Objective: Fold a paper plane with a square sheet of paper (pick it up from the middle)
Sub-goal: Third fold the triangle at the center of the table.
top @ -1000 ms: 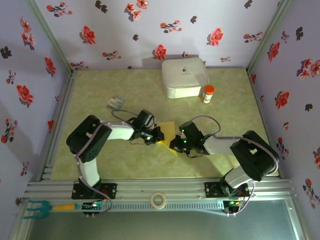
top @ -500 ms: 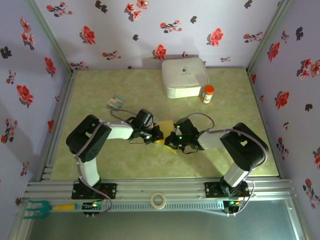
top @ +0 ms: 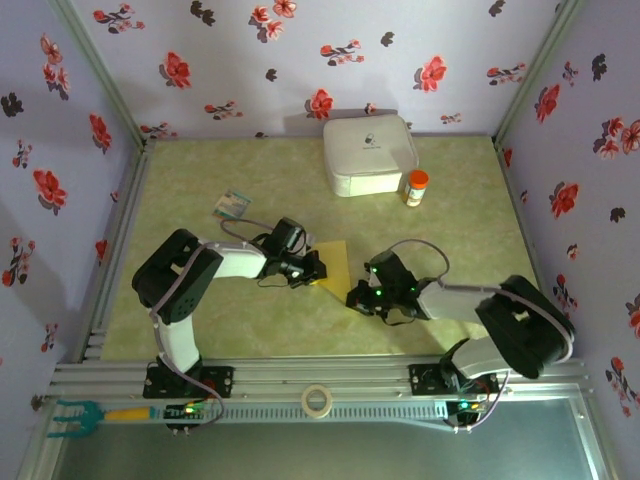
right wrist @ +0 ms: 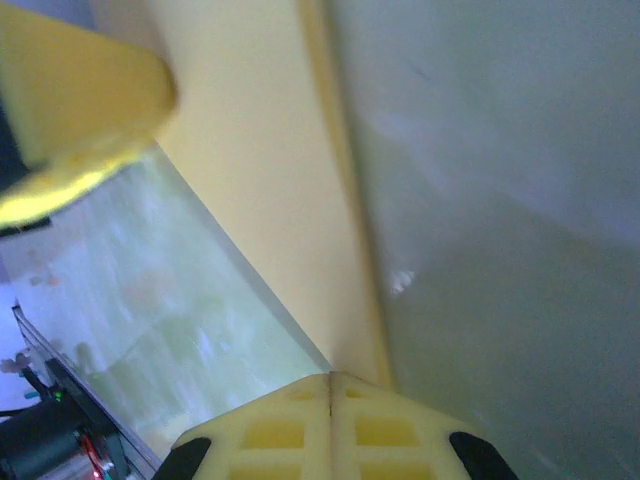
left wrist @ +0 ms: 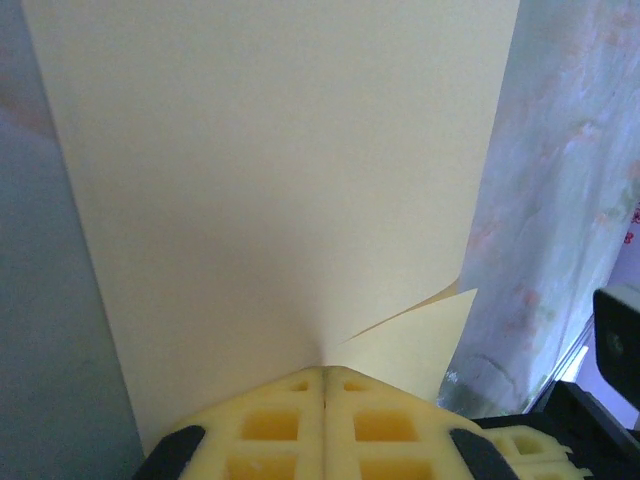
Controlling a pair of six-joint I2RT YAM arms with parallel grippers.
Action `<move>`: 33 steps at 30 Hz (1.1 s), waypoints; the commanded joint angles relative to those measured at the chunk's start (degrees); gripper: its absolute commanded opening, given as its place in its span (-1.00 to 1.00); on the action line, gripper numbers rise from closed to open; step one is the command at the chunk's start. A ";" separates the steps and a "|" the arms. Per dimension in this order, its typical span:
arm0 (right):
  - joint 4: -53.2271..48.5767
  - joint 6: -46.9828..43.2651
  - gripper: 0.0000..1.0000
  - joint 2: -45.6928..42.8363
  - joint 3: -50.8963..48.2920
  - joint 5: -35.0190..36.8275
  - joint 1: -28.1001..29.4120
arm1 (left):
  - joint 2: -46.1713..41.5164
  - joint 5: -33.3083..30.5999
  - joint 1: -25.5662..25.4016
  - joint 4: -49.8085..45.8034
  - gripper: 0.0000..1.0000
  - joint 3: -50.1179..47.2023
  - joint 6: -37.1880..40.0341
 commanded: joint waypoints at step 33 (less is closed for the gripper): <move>-16.90 -3.48 -0.48 -5.94 10.88 14.68 -1.36 | 0.58 -2.45 0.80 -1.34 -1.00 -1.81 0.01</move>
